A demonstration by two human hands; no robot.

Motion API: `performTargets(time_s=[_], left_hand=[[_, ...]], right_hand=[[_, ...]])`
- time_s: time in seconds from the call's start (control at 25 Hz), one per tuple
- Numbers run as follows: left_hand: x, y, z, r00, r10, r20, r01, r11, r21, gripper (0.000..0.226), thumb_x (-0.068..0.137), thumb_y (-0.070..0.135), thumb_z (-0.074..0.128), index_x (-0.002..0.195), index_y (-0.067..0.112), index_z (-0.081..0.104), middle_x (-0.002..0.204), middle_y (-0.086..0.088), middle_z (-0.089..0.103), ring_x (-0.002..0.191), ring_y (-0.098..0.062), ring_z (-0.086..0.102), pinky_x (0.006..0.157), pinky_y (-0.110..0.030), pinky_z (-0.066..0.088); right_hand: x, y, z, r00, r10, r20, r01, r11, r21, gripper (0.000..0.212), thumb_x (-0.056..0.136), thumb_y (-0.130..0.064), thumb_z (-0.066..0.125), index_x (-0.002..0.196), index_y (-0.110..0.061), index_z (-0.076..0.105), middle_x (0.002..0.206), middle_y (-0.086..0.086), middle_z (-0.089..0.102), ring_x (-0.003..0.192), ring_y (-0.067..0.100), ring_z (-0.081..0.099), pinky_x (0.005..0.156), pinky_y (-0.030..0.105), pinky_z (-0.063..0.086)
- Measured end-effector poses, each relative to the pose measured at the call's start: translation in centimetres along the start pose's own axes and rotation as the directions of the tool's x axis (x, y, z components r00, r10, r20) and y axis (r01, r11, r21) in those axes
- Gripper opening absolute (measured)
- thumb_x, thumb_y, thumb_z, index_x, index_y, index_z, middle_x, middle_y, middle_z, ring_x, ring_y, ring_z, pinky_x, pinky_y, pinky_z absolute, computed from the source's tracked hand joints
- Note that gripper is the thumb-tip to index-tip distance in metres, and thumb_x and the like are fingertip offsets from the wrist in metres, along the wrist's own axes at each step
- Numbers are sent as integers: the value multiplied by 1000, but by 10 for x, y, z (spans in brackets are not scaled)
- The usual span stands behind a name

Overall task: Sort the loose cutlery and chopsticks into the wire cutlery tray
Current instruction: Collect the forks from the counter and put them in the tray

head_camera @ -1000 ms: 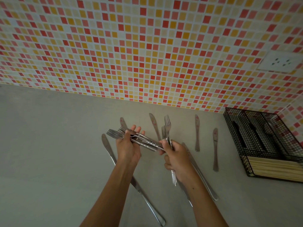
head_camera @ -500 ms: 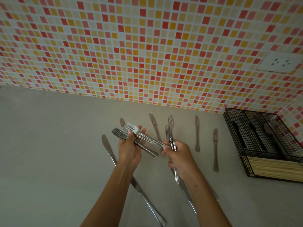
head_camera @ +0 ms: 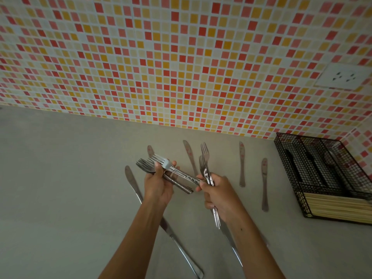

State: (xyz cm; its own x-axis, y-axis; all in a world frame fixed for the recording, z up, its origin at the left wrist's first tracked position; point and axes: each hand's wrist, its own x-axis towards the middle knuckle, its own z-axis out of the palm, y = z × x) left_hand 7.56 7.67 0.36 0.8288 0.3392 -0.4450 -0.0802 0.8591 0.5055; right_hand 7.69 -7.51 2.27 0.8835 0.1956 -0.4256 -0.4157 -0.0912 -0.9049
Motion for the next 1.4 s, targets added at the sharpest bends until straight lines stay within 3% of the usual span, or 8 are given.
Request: performTargets(time_s=[0.08, 0.28, 0.44, 0.72, 0.84, 1.0, 1.16, 1.4], left_hand=[[1, 0, -1, 1000, 3, 4, -3, 1000, -2, 25, 101, 23, 37, 99, 5, 54, 83, -12, 65, 65, -18, 69, 65, -34, 60], [2, -1, -3, 998, -34, 62, 33, 999, 29, 40, 102, 30, 32, 111, -2, 55, 99, -12, 65, 84, -22, 65, 69, -31, 60], [1, -1, -1, 992, -61, 115, 59, 998, 19, 44, 102, 34, 28, 107, -1, 55, 82, -9, 62, 71, -19, 58, 71, -31, 53], [5, -4, 0, 991, -54, 124, 55, 998, -8, 38, 101, 35, 29, 103, 5, 51, 86, -7, 59, 71, -18, 58, 74, -34, 54], [6, -3, 2, 996, -42, 84, 42, 999, 10, 39, 103, 33, 26, 88, 10, 54, 84, -5, 58, 72, -16, 64, 76, -34, 52], [5, -5, 2, 997, -46, 58, 49, 998, -38, 43, 103, 32, 23, 100, 3, 54, 95, -8, 63, 86, -20, 63, 79, -34, 50], [8, -4, 0, 997, -19, 81, 27, 995, -101, 40, 101, 39, 24, 100, 9, 51, 91, -5, 62, 78, -18, 64, 76, -32, 50], [7, -6, 1, 993, -9, 118, 20, 995, -96, 32, 103, 31, 27, 98, 10, 51, 74, -1, 47, 66, -15, 46, 72, -29, 43]], right_hand=[[0, 0, -1, 1000, -3, 31, 4, 999, -33, 23, 95, -2, 44, 93, -19, 60, 72, 6, 60, 33, 3, 28, 38, 16, 23], [1, 1, -4, 998, -13, 59, 19, 994, -107, 26, 94, -3, 45, 96, -23, 61, 74, 5, 62, 36, 4, 31, 39, 18, 26], [1, 4, -6, 996, -12, 84, 22, 992, -122, 22, 93, -5, 49, 101, -20, 63, 72, 3, 61, 39, 5, 30, 40, 19, 28], [0, 3, -1, 998, -51, -33, 51, 999, -10, 18, 92, -1, 51, 87, -12, 65, 66, 6, 56, 34, 5, 28, 38, 17, 25], [-3, -5, 3, 996, -68, -64, 72, 995, 64, 20, 92, 1, 51, 81, -11, 63, 62, 5, 55, 34, 6, 26, 38, 17, 23], [-5, -3, 13, 1000, -9, -12, 9, 998, 54, 18, 92, 0, 51, 81, -10, 62, 58, 4, 55, 32, 5, 27, 36, 15, 24], [-1, 4, 18, 999, 34, -15, -33, 999, 34, 15, 92, -1, 52, 87, -10, 62, 63, 6, 57, 31, 4, 28, 36, 15, 24], [-1, 4, 16, 999, 34, 14, -32, 993, -116, 17, 91, -6, 51, 86, -15, 64, 64, 5, 57, 36, 7, 28, 39, 18, 25]])
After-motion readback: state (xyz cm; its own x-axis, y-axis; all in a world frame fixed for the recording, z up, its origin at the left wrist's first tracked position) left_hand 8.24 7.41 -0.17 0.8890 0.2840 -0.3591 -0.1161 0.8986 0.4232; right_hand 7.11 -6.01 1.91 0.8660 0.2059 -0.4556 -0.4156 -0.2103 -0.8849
